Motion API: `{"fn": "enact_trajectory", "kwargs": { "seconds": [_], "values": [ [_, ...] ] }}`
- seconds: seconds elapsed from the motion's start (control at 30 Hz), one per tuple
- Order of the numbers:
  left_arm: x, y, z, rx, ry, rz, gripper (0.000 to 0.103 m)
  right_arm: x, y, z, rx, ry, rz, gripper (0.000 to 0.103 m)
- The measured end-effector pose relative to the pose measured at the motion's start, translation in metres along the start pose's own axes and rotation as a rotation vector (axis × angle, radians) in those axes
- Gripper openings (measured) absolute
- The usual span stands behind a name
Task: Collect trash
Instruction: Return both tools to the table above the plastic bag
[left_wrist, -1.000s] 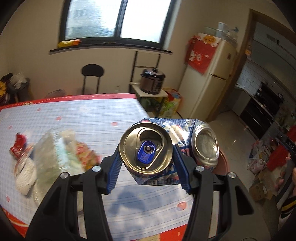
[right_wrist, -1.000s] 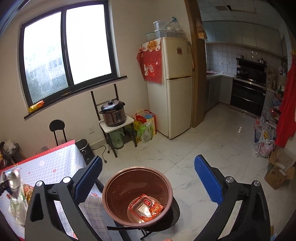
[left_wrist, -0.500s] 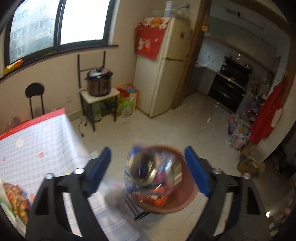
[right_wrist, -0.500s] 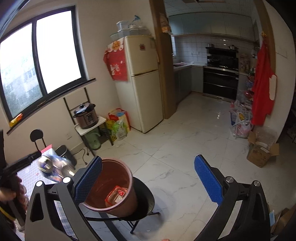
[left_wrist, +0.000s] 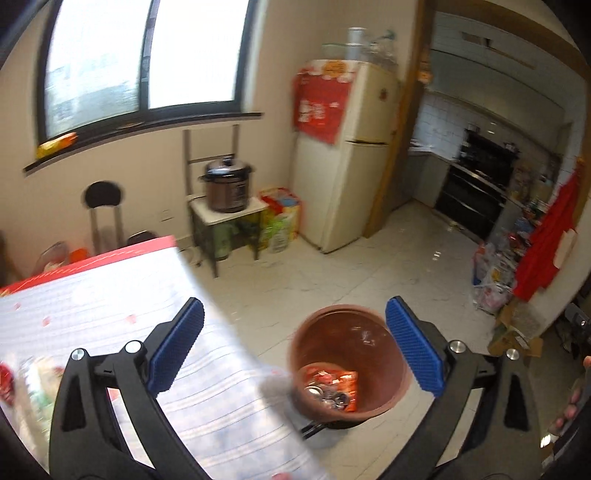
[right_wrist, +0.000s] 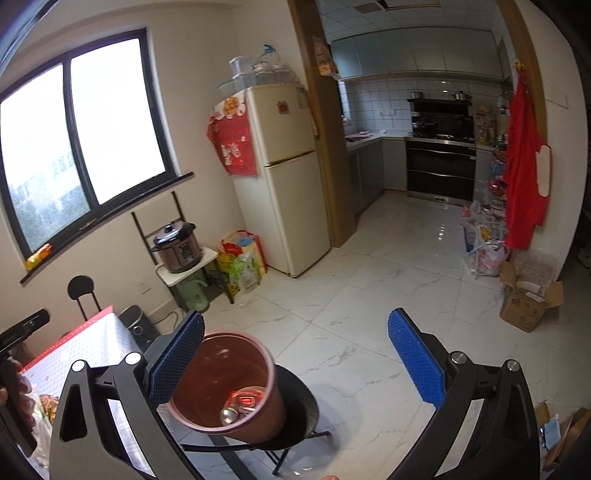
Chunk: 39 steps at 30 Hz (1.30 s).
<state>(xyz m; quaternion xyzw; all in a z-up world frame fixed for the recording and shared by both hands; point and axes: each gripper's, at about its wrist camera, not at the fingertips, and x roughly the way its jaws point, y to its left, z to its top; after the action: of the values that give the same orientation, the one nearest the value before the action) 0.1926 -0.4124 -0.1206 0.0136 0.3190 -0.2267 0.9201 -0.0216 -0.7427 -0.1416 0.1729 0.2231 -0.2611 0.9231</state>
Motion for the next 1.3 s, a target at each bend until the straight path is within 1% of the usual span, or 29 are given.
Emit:
{"fn": "enact_trajectory", "kwargs": {
  "seconds": [0.03, 0.13, 0.27, 0.33, 0.43, 0.57, 0.6, 0.67, 0.73, 0.83, 1.0, 1.17, 1.3],
  "values": [
    [-0.007, 0.012, 0.000, -0.013, -0.001, 0.019, 0.097, 0.003, 0.005, 0.000, -0.002, 0.005, 0.012, 0.098],
    [-0.036, 0.053, -0.009, -0.073, -0.010, 0.107, 0.097, 0.011, 0.022, -0.002, -0.010, 0.020, 0.050, 0.098],
    [-0.080, 0.114, -0.030, -0.193, -0.021, 0.232, 0.097, 0.023, 0.054, -0.008, -0.031, 0.050, 0.113, 0.098],
    [-0.108, 0.149, -0.047, -0.264, -0.033, 0.331, 0.097, 0.029, 0.071, -0.013, -0.041, 0.069, 0.151, 0.098],
    [-0.146, 0.193, -0.068, -0.348, -0.032, 0.466, 0.097, 0.036, 0.100, -0.020, -0.070, 0.090, 0.202, 0.098],
    [-0.194, 0.249, -0.101, -0.451, -0.039, 0.601, 0.097, 0.041, 0.151, -0.029, -0.122, 0.119, 0.259, 0.098],
    [-0.204, 0.261, -0.109, -0.473, -0.037, 0.617, 0.097, 0.041, 0.165, -0.031, -0.131, 0.125, 0.282, 0.098],
    [-0.223, 0.285, -0.127, -0.520, -0.025, 0.642, 0.097, 0.036, 0.194, -0.038, -0.150, 0.129, 0.323, 0.098],
    [-0.239, 0.299, -0.144, -0.545, -0.018, 0.655, 0.097, 0.030, 0.226, -0.046, -0.176, 0.139, 0.371, 0.098],
    [-0.259, 0.321, -0.162, -0.574, -0.033, 0.669, 0.097, 0.020, 0.276, -0.059, -0.237, 0.160, 0.442, 0.098],
    [-0.279, 0.359, -0.187, -0.598, -0.019, 0.644, 0.097, -0.001, 0.351, -0.084, -0.315, 0.203, 0.533, 0.098],
    [-0.297, 0.395, -0.201, -0.607, -0.038, 0.625, 0.097, -0.029, 0.419, -0.116, -0.386, 0.248, 0.608, 0.098],
    [-0.305, 0.422, -0.213, -0.597, -0.044, 0.611, 0.097, -0.048, 0.466, -0.140, -0.454, 0.271, 0.644, 0.098]
  ]
}}
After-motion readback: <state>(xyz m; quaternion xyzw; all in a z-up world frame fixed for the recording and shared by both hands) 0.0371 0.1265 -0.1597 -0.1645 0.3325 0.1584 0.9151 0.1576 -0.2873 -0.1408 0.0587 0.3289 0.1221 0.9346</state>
